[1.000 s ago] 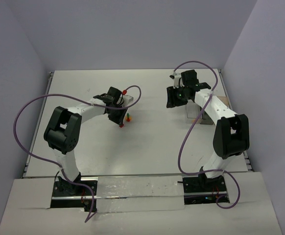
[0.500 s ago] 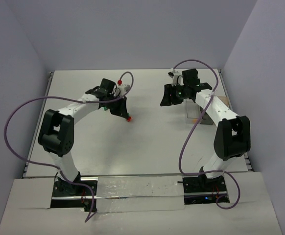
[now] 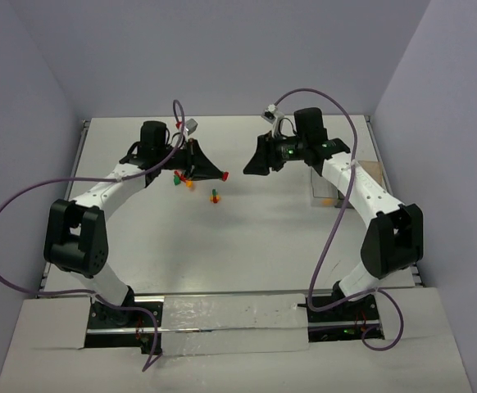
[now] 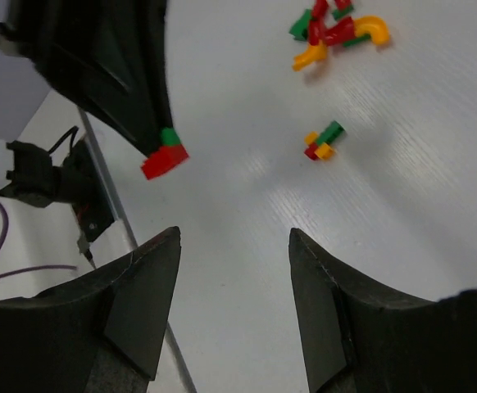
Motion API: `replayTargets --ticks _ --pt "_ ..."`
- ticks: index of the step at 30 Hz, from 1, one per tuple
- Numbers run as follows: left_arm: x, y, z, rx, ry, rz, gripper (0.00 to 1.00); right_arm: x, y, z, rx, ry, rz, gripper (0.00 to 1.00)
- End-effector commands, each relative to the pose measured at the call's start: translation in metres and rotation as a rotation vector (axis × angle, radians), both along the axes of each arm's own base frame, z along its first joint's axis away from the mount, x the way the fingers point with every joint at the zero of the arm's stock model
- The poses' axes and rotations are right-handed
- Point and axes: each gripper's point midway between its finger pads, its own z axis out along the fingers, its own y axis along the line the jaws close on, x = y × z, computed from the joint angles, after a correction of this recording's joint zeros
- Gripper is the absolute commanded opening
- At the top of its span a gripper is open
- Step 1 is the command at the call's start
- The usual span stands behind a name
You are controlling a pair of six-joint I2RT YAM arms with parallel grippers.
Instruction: Sort the legos into containers by color
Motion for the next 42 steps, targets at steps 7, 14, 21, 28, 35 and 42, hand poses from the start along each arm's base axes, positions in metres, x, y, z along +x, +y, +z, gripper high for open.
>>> replayTargets --ticks 7,14,21,28,35,42 --pt "-0.021 0.004 0.045 -0.191 -0.252 -0.003 0.00 -0.039 0.044 0.047 0.350 0.209 0.247 0.70" --pt "-0.028 0.004 0.056 -0.268 -0.296 -0.001 0.00 -0.049 0.058 0.040 0.412 0.345 0.299 0.76" --pt "-0.027 0.004 0.054 -0.281 -0.274 0.011 0.00 -0.062 0.065 0.055 0.474 0.340 0.373 0.76" --pt "-0.028 0.001 0.054 -0.287 -0.255 0.001 0.00 -0.059 0.069 0.050 0.499 0.353 0.387 0.69" --pt "-0.030 0.000 0.054 -0.290 -0.252 -0.003 0.00 -0.052 0.072 0.043 0.491 0.359 0.360 0.63" --pt "-0.030 -0.004 0.050 -0.282 -0.243 -0.007 0.00 -0.051 0.074 0.044 0.480 0.343 0.358 0.49"
